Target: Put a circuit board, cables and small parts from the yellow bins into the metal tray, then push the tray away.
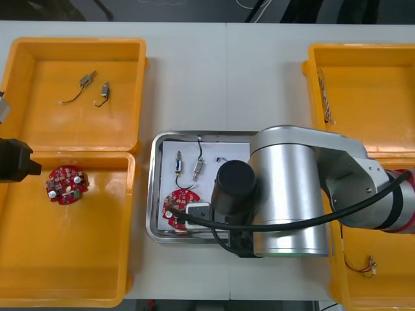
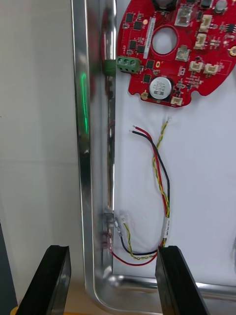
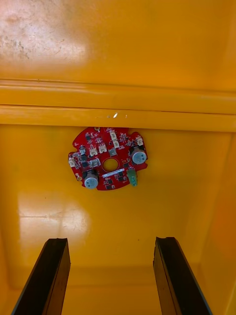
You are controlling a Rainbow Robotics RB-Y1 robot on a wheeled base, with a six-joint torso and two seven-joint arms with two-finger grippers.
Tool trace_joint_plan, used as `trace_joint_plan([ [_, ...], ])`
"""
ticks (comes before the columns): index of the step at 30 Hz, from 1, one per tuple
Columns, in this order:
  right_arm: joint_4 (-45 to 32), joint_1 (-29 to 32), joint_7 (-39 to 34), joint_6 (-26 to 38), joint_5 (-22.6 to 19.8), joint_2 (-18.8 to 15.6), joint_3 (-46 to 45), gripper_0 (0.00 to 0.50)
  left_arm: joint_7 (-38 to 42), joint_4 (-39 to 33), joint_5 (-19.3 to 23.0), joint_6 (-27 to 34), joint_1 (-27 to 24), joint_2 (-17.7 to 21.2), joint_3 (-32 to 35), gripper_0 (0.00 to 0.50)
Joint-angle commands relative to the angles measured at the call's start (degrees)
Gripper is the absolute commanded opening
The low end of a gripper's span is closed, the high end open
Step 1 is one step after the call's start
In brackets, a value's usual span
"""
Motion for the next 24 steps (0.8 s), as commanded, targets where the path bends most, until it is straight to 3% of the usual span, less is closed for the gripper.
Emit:
trace_joint_plan([
  [1,2.9,-1.6,2.9,-1.3,0.8,3.1,2.4,0.5,-3.7,-1.8,-0.6,0.3,1.1,2.3,1.4,0.5],
  [10,8.1,0.3,2.9,-2.9,0.2,6.0,2.5,0.5,-3.7,-1.8,-0.6,0.3,1.1,2.3,1.4,0.5],
  [18,8.3,2.8,2.6,-4.6,2.3,6.2,4.5,0.5,-3.7,-1.8,-0.6,0.3,1.1,2.3,1.4,0.5],
  [24,8.3,3.4,2.1,-5.8,6.4,6.8,7.8,0.5,-3.7,-1.8,-0.6,0.3,1.1,2.3,1.4,0.5],
])
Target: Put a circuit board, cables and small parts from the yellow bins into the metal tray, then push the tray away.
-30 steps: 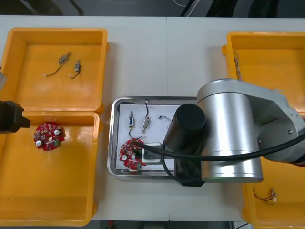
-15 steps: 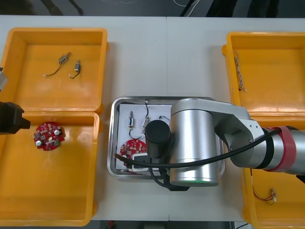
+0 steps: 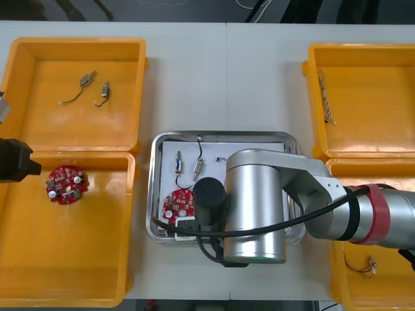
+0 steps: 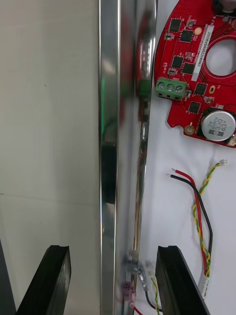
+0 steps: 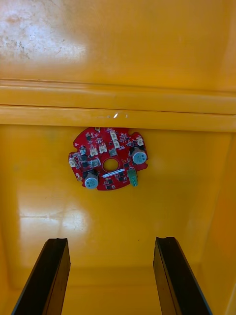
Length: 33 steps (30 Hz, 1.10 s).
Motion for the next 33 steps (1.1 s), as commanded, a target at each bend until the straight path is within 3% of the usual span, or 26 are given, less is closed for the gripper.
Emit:
trace_joint_plan([
  [1,-0.7,1.1,0.2,-1.1,2.5,2.1,3.1,0.5,-3.7,-1.8,-0.5,0.3,1.1,2.3,1.4,0.5],
  [14,5.3,1.8,-0.5,-3.8,4.8,4.2,5.1,0.5,-3.7,-1.8,-0.5,0.3,1.1,2.3,1.4,0.5],
  [25,5.7,3.3,-1.3,-5.5,9.0,4.2,6.7,0.5,-3.7,-1.8,-0.5,0.3,1.1,2.3,1.4,0.5],
  [33,5.7,3.4,-1.9,-5.8,9.0,4.2,6.7,0.5,-3.7,-1.8,-0.5,0.3,1.1,2.3,1.4,0.5],
])
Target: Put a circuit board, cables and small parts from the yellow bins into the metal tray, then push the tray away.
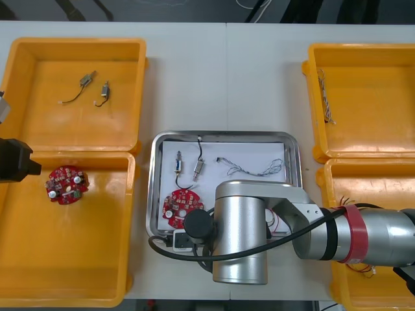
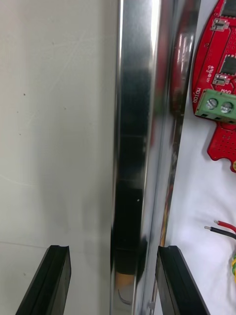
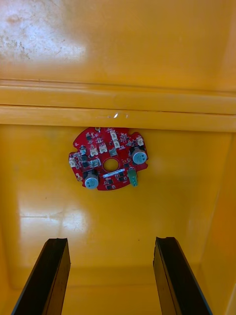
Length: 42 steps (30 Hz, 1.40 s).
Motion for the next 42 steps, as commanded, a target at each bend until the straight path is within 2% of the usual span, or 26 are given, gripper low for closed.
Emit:
trace_joint_plan([
  [1,-0.5,0.7,-1.9,-0.7,0.3,1.2,0.9,0.5,-3.7,-1.8,-0.5,0.3,1.1,2.3,1.4,0.5],
  [3,-0.5,0.7,-2.0,-0.7,0.1,1.2,0.9,0.437,-3.7,-1.8,-0.5,0.3,1.1,2.3,1.4,0.5],
  [5,-0.6,0.7,-2.2,-0.7,0.1,1.2,0.9,0.15,-3.7,-1.8,-0.5,0.3,1.1,2.3,1.4,0.5],
  [6,-0.5,0.6,-2.2,-0.7,0.0,1.2,0.9,0.073,-3.7,-1.8,-0.5,0.3,1.1,2.3,1.4,0.5],
  [7,-0.5,0.7,-2.3,-0.7,0.0,1.3,0.9,0.052,-3.7,-1.8,-0.5,0.3,1.1,2.3,1.4,0.5],
  [12,-0.8,0.7,-2.4,-0.7,-0.1,1.3,0.9,0.014,-3.7,-1.8,-0.5,0.3,1.1,2.3,1.4,0.5],
  [20,-1.2,0.6,-2.4,-0.7,-0.1,1.3,0.9,0.0,-3.7,-1.8,-0.5,0.3,1.1,2.3,1.4,0.5],
  [36,-0.9,-4.1,-1.6,-1.2,0.6,-0.3,0.9,0.0,-3.7,-1.8,-0.5,0.3,1.1,2.3,1.4,0.5],
  [42,1.5,-6.8,-1.2,-2.3,-0.7,-0.5,0.9,0.0,-3.7,-1.8,-0.5,0.3,1.1,2.3,1.4,0.5],
])
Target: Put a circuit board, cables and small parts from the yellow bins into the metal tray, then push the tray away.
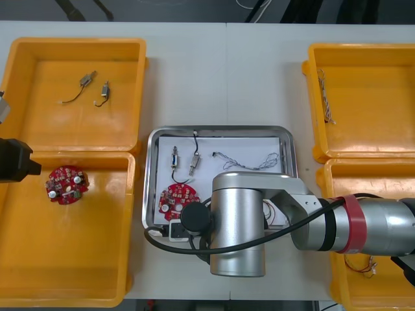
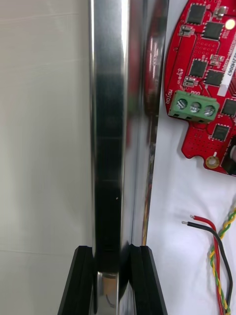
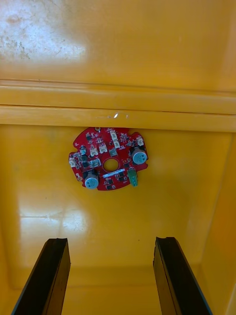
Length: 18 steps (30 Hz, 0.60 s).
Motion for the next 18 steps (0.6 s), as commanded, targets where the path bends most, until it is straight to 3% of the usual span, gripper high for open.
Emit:
trace_joint_plan([
  [1,1.7,-4.1,-0.6,-1.4,-0.9,-0.5,0.9,0.0,-3.7,-1.8,-0.5,0.3,1.1,2.3,1.4,0.5],
  [13,6.8,-7.8,0.5,-3.9,-0.9,-1.4,0.7,0.0,-3.7,-1.8,-0.5,0.3,1.1,2.3,1.4,0.5],
  [18,9.7,-9.9,1.5,-4.5,-4.5,-1.6,-1.1,0.0,-3.7,-1.8,-0.5,0.3,1.1,2.3,1.4,0.5],
])
